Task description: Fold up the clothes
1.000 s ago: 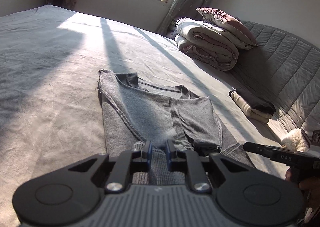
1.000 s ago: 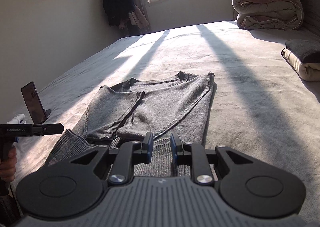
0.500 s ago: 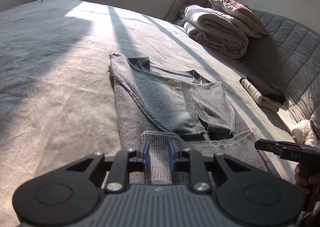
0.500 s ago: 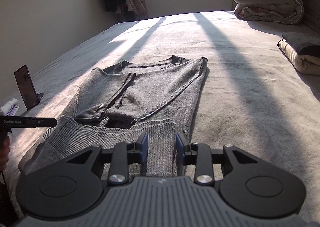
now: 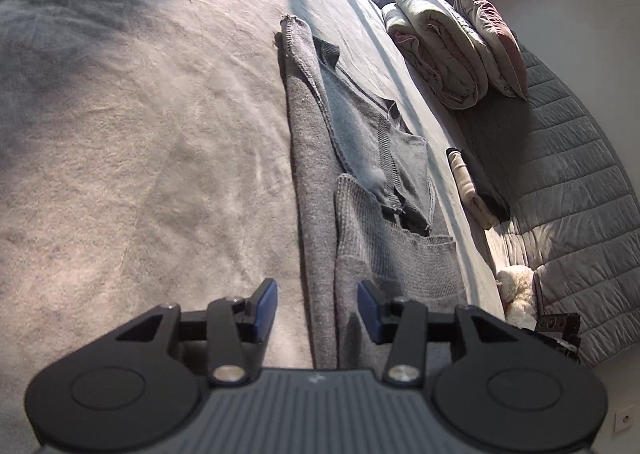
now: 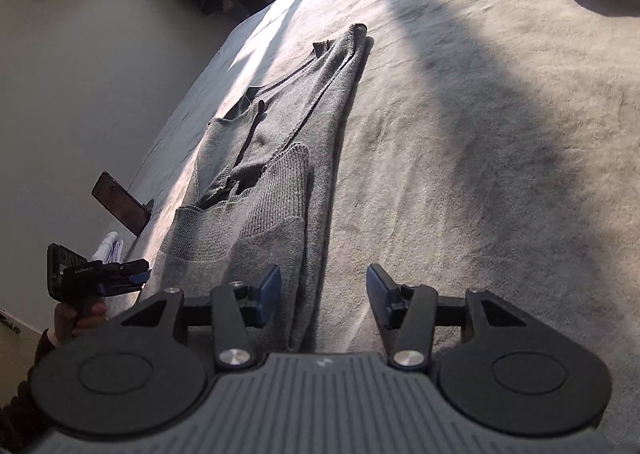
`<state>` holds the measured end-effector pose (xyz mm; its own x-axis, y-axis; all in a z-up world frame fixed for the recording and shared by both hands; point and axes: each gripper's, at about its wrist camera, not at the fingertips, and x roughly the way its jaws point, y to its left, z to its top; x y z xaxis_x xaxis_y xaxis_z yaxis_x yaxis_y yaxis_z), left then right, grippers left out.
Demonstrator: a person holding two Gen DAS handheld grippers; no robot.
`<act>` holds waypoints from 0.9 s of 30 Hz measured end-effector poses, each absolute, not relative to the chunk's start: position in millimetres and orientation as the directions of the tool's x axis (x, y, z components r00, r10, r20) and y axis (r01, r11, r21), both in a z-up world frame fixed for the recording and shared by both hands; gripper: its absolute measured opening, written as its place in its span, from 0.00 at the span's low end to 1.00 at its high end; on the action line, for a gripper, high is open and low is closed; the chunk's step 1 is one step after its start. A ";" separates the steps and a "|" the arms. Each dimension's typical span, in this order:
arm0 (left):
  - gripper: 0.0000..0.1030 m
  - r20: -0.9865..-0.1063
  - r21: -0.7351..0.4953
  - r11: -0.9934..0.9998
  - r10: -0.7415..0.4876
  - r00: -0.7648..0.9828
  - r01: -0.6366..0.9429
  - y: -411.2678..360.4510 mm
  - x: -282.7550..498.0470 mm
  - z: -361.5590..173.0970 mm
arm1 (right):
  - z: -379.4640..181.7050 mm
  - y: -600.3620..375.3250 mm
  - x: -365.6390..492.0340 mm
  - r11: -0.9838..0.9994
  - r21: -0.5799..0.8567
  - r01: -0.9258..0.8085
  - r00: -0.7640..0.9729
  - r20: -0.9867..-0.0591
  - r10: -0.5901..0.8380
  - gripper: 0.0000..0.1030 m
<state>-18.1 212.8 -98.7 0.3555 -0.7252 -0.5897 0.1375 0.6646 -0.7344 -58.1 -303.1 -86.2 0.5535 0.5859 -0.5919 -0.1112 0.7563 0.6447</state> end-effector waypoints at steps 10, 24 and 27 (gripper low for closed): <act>0.44 -0.546 -0.792 0.572 -0.820 0.171 0.211 187.4 -30.7 -109.9 | -93.5 -285.4 -46.9 0.633 0.767 -0.107 0.401 -0.549 0.733 0.51; 0.15 -0.392 -0.882 0.424 -0.903 0.177 0.206 189.8 -34.4 -102.3 | -88.6 -240.9 -27.9 0.552 0.829 -0.091 0.364 -0.489 0.793 0.21; 0.14 -0.312 -0.901 0.361 -0.924 0.219 0.242 194.9 -33.2 -90.9 | -73.7 -238.0 -25.6 0.505 0.854 -0.126 0.408 -0.419 0.811 0.21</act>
